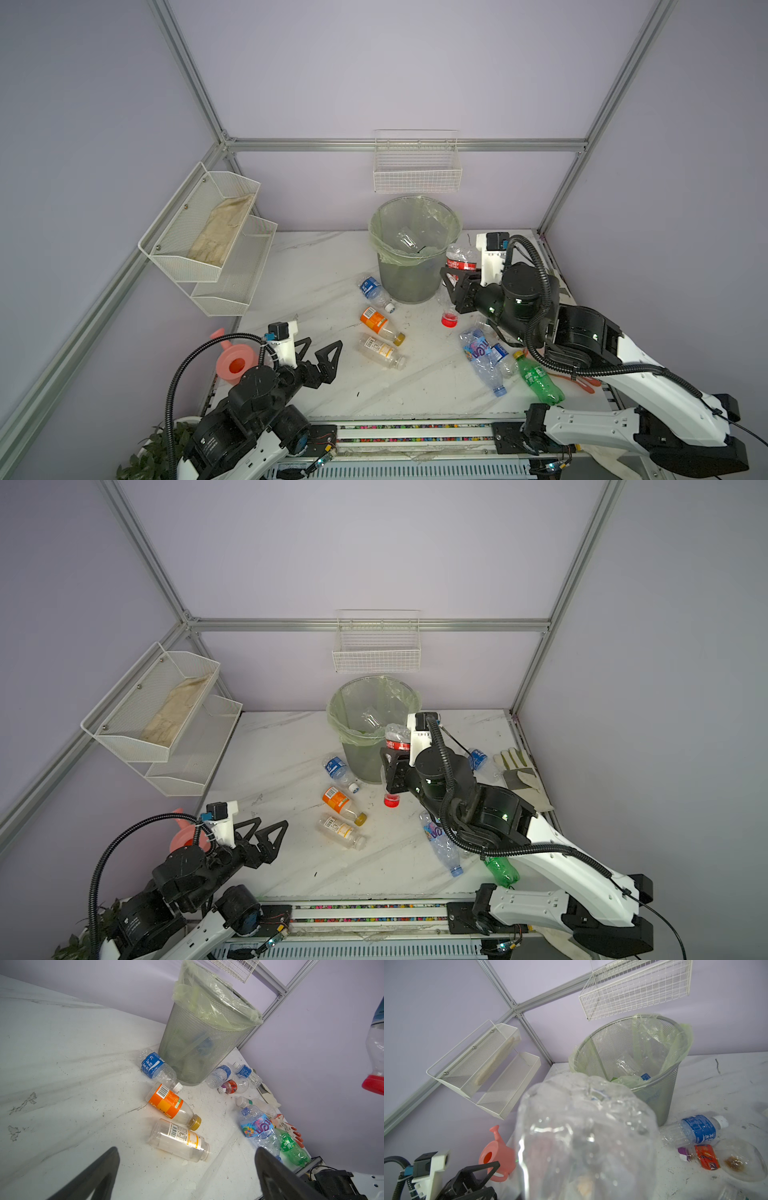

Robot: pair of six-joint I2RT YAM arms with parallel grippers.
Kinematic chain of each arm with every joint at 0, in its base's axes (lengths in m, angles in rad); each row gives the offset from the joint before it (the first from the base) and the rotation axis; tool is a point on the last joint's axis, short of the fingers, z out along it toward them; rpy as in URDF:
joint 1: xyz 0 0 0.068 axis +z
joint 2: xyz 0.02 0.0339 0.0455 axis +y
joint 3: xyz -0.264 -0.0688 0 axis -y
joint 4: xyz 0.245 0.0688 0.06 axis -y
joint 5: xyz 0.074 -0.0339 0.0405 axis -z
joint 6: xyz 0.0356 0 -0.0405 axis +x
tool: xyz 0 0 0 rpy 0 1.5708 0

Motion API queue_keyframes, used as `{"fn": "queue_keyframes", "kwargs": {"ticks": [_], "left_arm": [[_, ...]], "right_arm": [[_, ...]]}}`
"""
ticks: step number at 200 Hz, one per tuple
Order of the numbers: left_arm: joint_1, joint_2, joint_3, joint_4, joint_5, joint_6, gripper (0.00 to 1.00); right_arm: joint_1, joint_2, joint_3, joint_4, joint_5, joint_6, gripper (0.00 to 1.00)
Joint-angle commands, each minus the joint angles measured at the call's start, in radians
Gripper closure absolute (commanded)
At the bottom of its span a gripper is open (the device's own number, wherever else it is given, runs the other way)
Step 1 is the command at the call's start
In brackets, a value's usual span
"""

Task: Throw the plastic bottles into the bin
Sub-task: 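Lift the red-label bottle with the right gripper and carry it over the wastebasket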

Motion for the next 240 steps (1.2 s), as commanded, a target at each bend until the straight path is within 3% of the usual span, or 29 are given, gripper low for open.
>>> {"fn": "queue_keyframes", "kwargs": {"ticks": [1, 240], "left_arm": [[-0.003, 0.008, 0.038, 0.009, 0.010, 0.006, 0.01], [-0.003, 0.035, 0.014, 0.029, 0.033, -0.032, 0.01]], "right_arm": [[0.004, 0.005, 0.052, 0.041, 0.050, -0.048, 0.72], [0.004, 0.212, 0.338, 0.090, 0.226, -0.260, 0.75]]}}
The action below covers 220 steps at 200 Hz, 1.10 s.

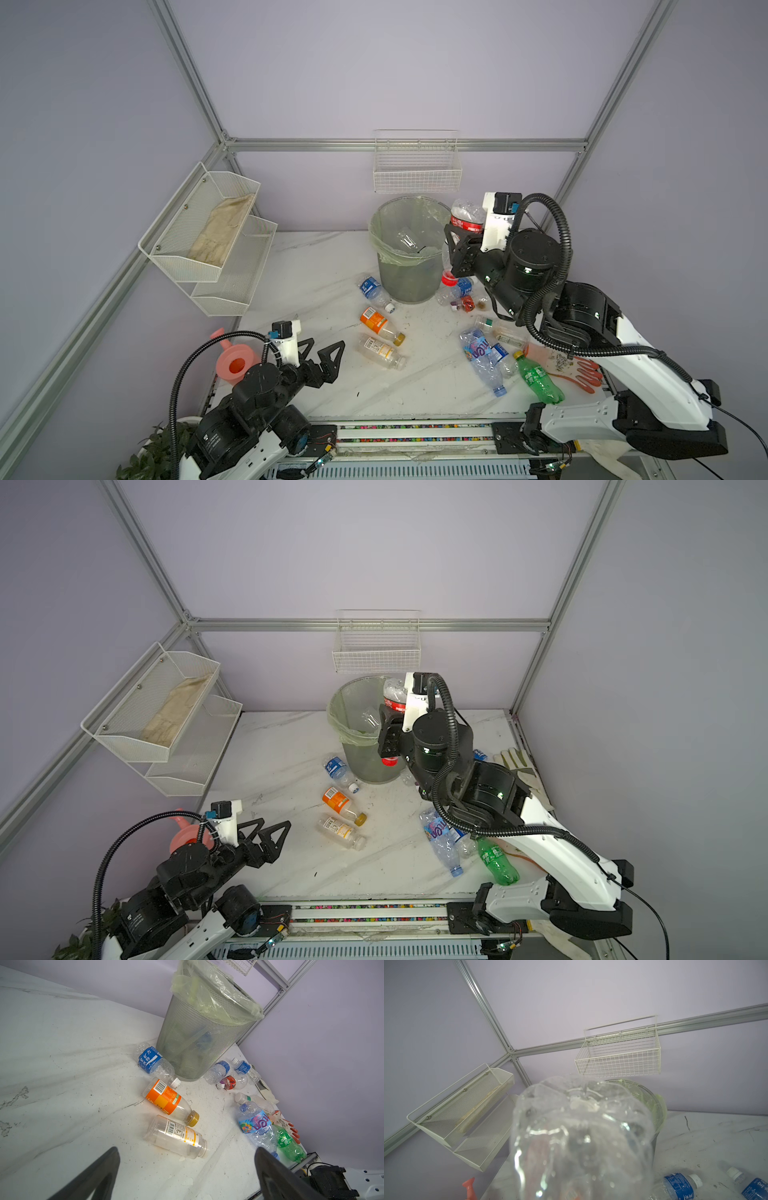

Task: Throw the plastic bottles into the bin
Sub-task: 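Lift the red-label bottle with the right gripper and carry it over the wastebasket, then open the right gripper to drop the red-label bottle into the wastebasket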

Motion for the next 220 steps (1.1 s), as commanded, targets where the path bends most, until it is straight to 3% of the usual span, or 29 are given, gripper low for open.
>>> {"fn": "queue_keyframes", "kwargs": {"ticks": [1, 94, 220], "left_arm": [[-0.004, 0.010, 0.014, 0.029, 0.012, -0.006, 0.01], [-0.003, 0.003, 0.008, 0.030, 0.015, -0.020, 0.01], [-0.003, 0.000, 0.000, 0.033, 0.015, -0.029, 0.01]], "right_arm": [[0.004, 0.028, 0.044, 0.032, 0.046, -0.050, 0.75], [-0.018, 0.206, 0.258, 0.033, 0.058, -0.133, 0.75], [-0.081, 0.235, 0.284, 0.041, 0.027, -0.133, 0.76]]}}
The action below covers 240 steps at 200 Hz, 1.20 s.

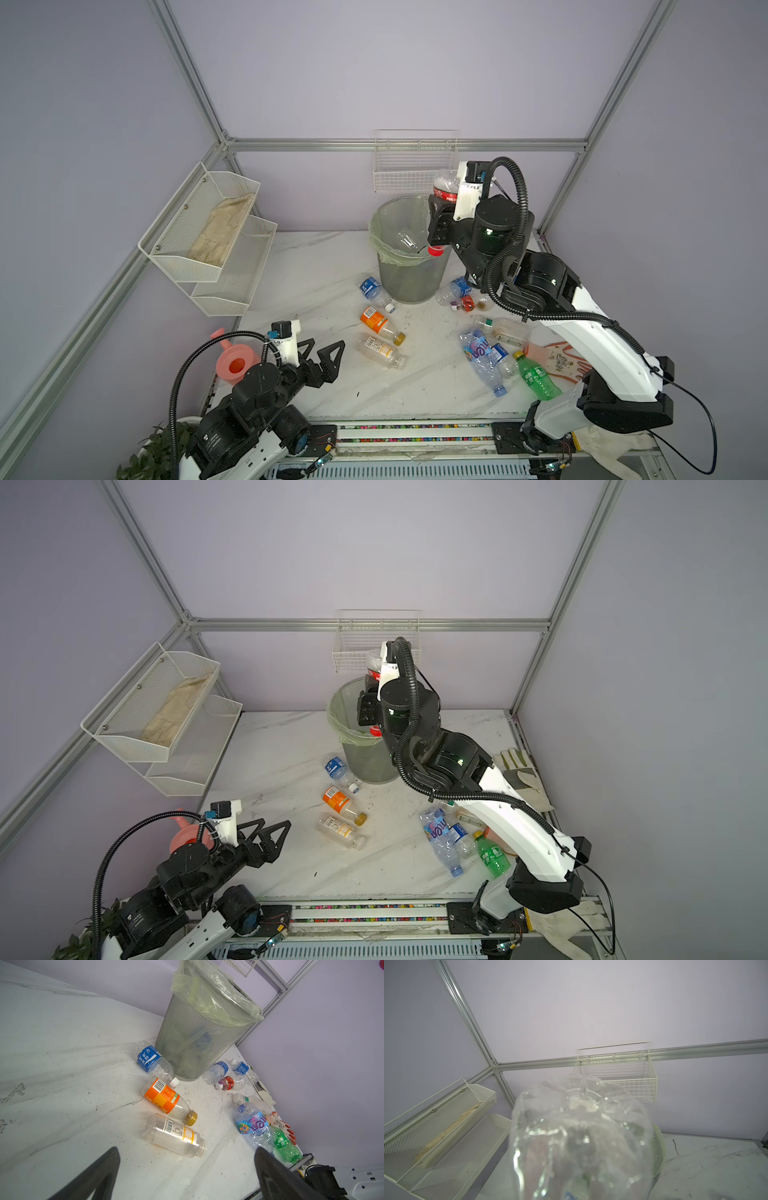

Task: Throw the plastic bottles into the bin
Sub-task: 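Open the right gripper to drop the red-label bottle into the wastebasket, then withdraw the right arm from the wastebasket while the left gripper reaches toward the orange-label bottle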

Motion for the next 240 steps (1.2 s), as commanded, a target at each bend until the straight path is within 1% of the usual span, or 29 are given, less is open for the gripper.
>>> {"fn": "queue_keyframes", "kwargs": {"ticks": [1, 26, 41, 70, 78, 81, 85, 89, 93, 95, 100, 102, 104, 123, 133, 168, 202, 240], "left_arm": [[-0.004, 0.000, 0.000, 0.033, 0.011, -0.009, 0.01], [-0.003, -0.002, 0.000, 0.035, 0.009, -0.010, 0.01], [-0.003, 0.000, -0.002, 0.035, 0.010, -0.010, 0.01], [-0.003, -0.001, -0.001, 0.035, 0.015, -0.014, 0.01], [-0.003, -0.002, -0.002, 0.035, 0.016, -0.015, 0.01], [-0.003, -0.001, -0.002, 0.035, 0.017, -0.017, 0.01], [-0.003, -0.002, -0.002, 0.035, 0.017, -0.018, 0.01], [-0.003, -0.001, -0.002, 0.035, 0.017, -0.020, 0.01], [-0.003, -0.001, 0.000, 0.035, 0.017, -0.020, 0.01], [-0.004, -0.002, 0.000, 0.035, 0.017, -0.021, 0.01], [-0.004, -0.001, 0.001, 0.036, 0.019, -0.021, 0.01], [-0.004, -0.002, 0.002, 0.035, 0.021, -0.021, 0.01], [-0.003, -0.002, 0.003, 0.035, 0.021, -0.021, 0.01], [-0.003, -0.001, 0.014, 0.031, 0.028, -0.020, 0.01], [-0.003, -0.003, 0.021, 0.026, 0.028, -0.017, 0.01], [-0.003, -0.008, 0.032, 0.021, 0.023, -0.010, 0.01], [-0.003, 0.003, 0.023, 0.028, 0.016, -0.009, 0.01], [-0.003, 0.065, 0.055, 0.038, 0.029, -0.010, 0.01]], "right_arm": [[-0.013, 0.000, 0.019, 0.024, -0.006, -0.025, 0.76], [-0.052, 0.029, 0.036, 0.028, -0.039, -0.019, 0.75], [-0.096, 0.065, 0.064, 0.028, -0.092, -0.008, 0.76], [-0.188, 0.189, 0.148, 0.020, -0.197, 0.017, 0.76], [-0.210, 0.234, 0.173, 0.011, -0.228, 0.028, 0.74], [-0.220, 0.251, 0.185, 0.006, -0.239, 0.033, 0.72], [-0.232, 0.276, 0.200, -0.002, -0.257, 0.038, 0.66], [-0.244, 0.303, 0.220, -0.013, -0.271, 0.040, 0.56], [-0.256, 0.332, 0.244, -0.029, -0.283, 0.043, 0.41], [-0.262, 0.348, 0.254, -0.036, -0.289, 0.042, 0.30], [-0.277, 0.387, 0.298, -0.066, -0.303, 0.044, 0.09], [-0.281, 0.403, 0.316, -0.081, -0.305, 0.049, 0.04], [-0.286, 0.419, 0.339, -0.098, -0.304, 0.054, 0.03], [-0.297, 0.539, 0.555, -0.249, -0.289, 0.063, 0.03], [-0.296, 0.542, 0.578, -0.259, -0.306, 0.071, 0.03], [-0.296, 0.360, 0.321, -0.089, -0.339, 0.082, 0.03], [-0.296, 0.269, 0.236, -0.099, -0.357, 0.093, 0.03], [-0.296, 0.092, -0.001, -0.025, -0.408, 0.134, 0.03]]}}
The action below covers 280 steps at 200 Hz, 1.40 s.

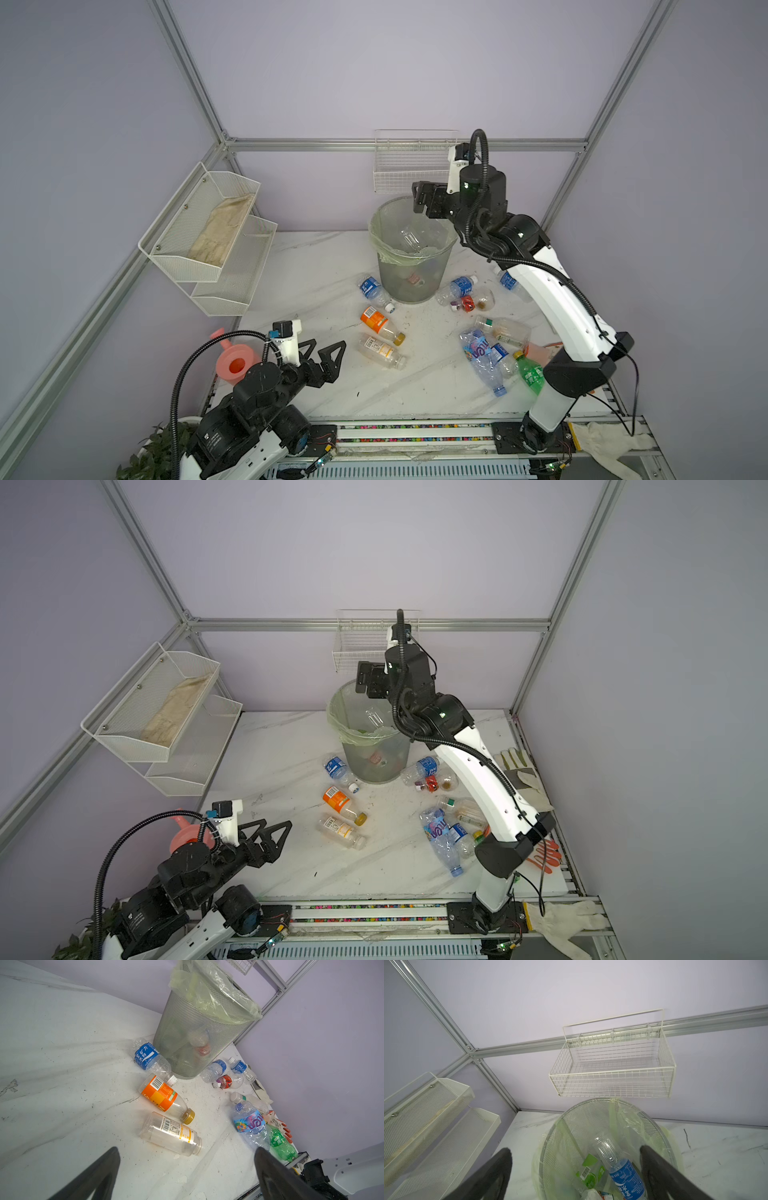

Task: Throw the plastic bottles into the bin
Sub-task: 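Withdraw the right arm from the wastebasket while the left gripper reaches toward the orange-label bottle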

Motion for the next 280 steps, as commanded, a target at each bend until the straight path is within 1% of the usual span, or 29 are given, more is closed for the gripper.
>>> {"fn": "queue_keyframes", "kwargs": {"ticks": [1, 43, 49, 54, 90, 121, 155, 197, 220, 280], "left_arm": [[-0.003, 0.043, 0.055, 0.038, 0.012, 0.005, 0.01], [-0.003, 0.125, 0.101, 0.064, 0.021, 0.020, 0.01], [-0.003, 0.137, 0.106, 0.066, 0.024, 0.020, 0.01], [-0.003, 0.145, 0.111, 0.068, 0.026, 0.020, 0.01], [-0.003, 0.197, 0.130, 0.102, 0.034, 0.023, 0.02], [-0.003, 0.261, 0.169, 0.140, 0.032, 0.074, 0.02], [-0.003, 0.394, 0.284, 0.187, 0.042, 0.165, 0.02], [-0.003, 0.561, 0.460, 0.222, 0.067, 0.261, 0.01], [-0.003, 0.630, 0.528, 0.233, 0.072, 0.294, 0.01], [-0.004, 0.786, 0.644, 0.251, 0.113, 0.280, 0.03]], "right_arm": [[0.002, -0.086, -0.136, 0.059, -0.041, 0.037, 0.03], [0.002, -0.294, -0.396, 0.087, -0.023, 0.057, 0.03], [0.002, -0.307, -0.429, 0.090, -0.020, 0.066, 0.03], [0.002, -0.355, -0.460, 0.093, -0.017, 0.073, 0.03], [0.002, -0.516, -0.668, 0.097, -0.003, 0.136, 0.03], [0.002, -0.655, -0.860, 0.086, 0.019, 0.190, 0.03], [0.002, -0.798, -1.064, 0.089, 0.006, 0.265, 0.03], [0.002, -0.889, -1.250, 0.104, -0.029, 0.359, 0.03], [0.002, -0.916, -1.301, 0.105, -0.028, 0.380, 0.03], [0.002, -0.949, -1.408, 0.082, -0.043, 0.434, 0.03]]}}
